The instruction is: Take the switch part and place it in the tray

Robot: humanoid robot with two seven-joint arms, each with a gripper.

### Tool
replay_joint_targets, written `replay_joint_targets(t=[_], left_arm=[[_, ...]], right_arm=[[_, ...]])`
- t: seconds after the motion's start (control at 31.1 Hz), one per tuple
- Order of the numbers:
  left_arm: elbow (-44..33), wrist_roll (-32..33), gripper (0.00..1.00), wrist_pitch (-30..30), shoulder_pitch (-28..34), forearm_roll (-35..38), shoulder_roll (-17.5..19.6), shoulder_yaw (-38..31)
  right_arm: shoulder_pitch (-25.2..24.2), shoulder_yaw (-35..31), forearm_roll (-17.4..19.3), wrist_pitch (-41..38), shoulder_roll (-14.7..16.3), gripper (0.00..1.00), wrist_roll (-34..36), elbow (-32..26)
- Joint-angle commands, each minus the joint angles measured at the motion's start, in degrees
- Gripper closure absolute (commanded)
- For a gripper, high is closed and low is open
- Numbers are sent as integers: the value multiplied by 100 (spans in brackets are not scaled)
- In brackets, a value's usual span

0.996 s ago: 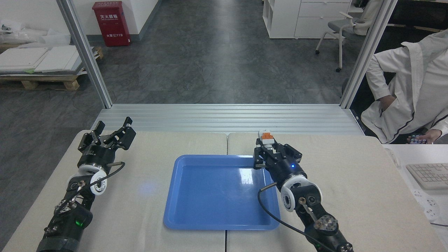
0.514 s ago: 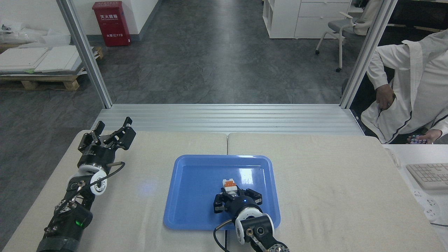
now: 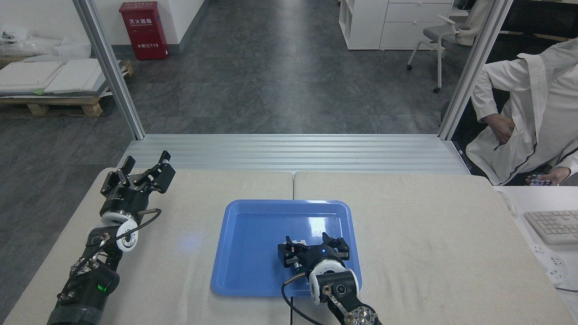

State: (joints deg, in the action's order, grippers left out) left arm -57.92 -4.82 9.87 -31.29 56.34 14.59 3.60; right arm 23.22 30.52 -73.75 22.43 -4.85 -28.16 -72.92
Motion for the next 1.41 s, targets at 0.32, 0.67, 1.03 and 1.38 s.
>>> replay_joint_targets(t=[0.32, 0.67, 1.03, 1.38], left_arm=[[0, -1, 0, 6, 0, 0, 0, 0], [0, -1, 0, 6, 0, 0, 0, 0], [0, -1, 0, 6, 0, 0, 0, 0], [0, -1, 0, 6, 0, 0, 0, 0]], right_arm=[[544, -2806, 581, -3148, 2136, 2, 2500, 453], [25, -2815, 959, -3148, 2348, 2, 2491, 524], [25, -2736, 950, -3166, 2313, 1, 2368, 507], [-2, -2745, 880, -3175, 2383, 1, 2421, 314]])
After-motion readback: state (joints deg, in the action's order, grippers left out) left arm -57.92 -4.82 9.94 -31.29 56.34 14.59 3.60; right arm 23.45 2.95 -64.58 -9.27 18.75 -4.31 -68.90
